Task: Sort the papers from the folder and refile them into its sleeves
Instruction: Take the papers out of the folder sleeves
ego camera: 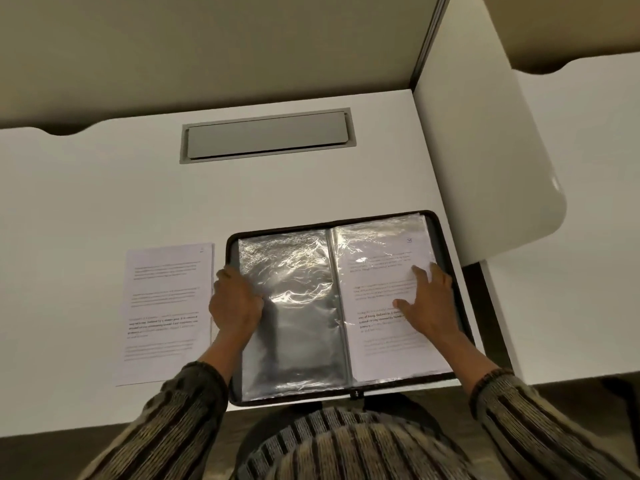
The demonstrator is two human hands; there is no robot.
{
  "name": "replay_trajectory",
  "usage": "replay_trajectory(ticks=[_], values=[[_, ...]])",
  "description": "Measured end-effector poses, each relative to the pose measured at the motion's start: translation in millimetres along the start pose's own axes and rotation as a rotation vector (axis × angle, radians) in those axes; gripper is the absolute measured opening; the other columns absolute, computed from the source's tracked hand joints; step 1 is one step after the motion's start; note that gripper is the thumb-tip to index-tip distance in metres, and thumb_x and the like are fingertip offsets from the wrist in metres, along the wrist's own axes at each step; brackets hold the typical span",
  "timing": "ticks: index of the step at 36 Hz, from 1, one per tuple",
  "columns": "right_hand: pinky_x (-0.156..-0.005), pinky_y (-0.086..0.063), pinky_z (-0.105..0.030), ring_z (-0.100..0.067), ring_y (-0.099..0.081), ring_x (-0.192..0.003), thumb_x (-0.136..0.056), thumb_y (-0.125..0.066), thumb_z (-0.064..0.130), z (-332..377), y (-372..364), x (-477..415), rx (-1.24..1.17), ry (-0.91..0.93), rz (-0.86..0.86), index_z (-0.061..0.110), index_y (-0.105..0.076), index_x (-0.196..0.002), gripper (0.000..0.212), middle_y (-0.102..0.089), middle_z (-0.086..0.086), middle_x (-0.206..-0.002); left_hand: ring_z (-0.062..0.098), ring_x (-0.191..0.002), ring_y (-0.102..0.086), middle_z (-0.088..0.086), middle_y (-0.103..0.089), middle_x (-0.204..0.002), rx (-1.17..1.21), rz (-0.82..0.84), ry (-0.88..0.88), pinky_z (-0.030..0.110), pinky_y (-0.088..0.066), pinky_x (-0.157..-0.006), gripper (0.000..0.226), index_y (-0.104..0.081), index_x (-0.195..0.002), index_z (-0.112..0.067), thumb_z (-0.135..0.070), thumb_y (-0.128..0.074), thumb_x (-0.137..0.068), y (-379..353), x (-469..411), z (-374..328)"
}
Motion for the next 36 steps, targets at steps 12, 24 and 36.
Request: replay_trajectory(ticks=[12,24,36], values=[[-0.105,-0.047,-0.048,-0.031,-0.044,-0.133,-0.082,-0.088,0.03,-14.6,29.1,-25.6,-0.277,-0.116,-0.145,0.019,-0.047,-0.144,0.075,-0.05,-0.013,-0.139,0.022,-0.118,-0.052,0.001,-0.052,-0.13,0.04,0.131,-0.617,0.039,-0.056,-0.085,0.045,-0.056,-0.125,-0.016,-0.043,-0.072,-0.092,-52.9,58.2,-138.6],[-0.097,-0.05,-0.048,-0.032,-0.051,-0.127,-0.089,-0.081,0.027,-1.1,50.3,-66.0,-0.188,-0.053,-0.102,0.012,-0.048,-0.146,0.068,-0.054,-0.014,-0.136,0.029,-0.163,0.009,0.01,0.012,-0.177,-0.14,0.324,-0.807,0.052,-0.025,-0.129,0.094,-0.021,-0.163,-0.01,-0.052,-0.071,-0.095,-102.8,99.8,-194.7],[-0.064,-0.056,-0.037,-0.018,-0.063,-0.079,-0.093,-0.078,0.038,12.4,84.2,-75.4,-0.269,0.078,-0.344,0.021,-0.067,-0.097,0.021,-0.066,0.003,-0.091,0.028,-0.162,-0.011,0.006,-0.009,-0.175,-0.066,0.314,-0.697,0.052,-0.037,-0.123,0.074,-0.036,-0.155,-0.013,-0.048,-0.066,-0.097,-97.3,92.1,-204.7]])
Point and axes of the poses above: each hand's wrist, its own x-axis away from the middle knuckle, its own y-axis out of the back of the hand, z = x × y, the point moved 10 cm from there along -x, towards the middle knuckle
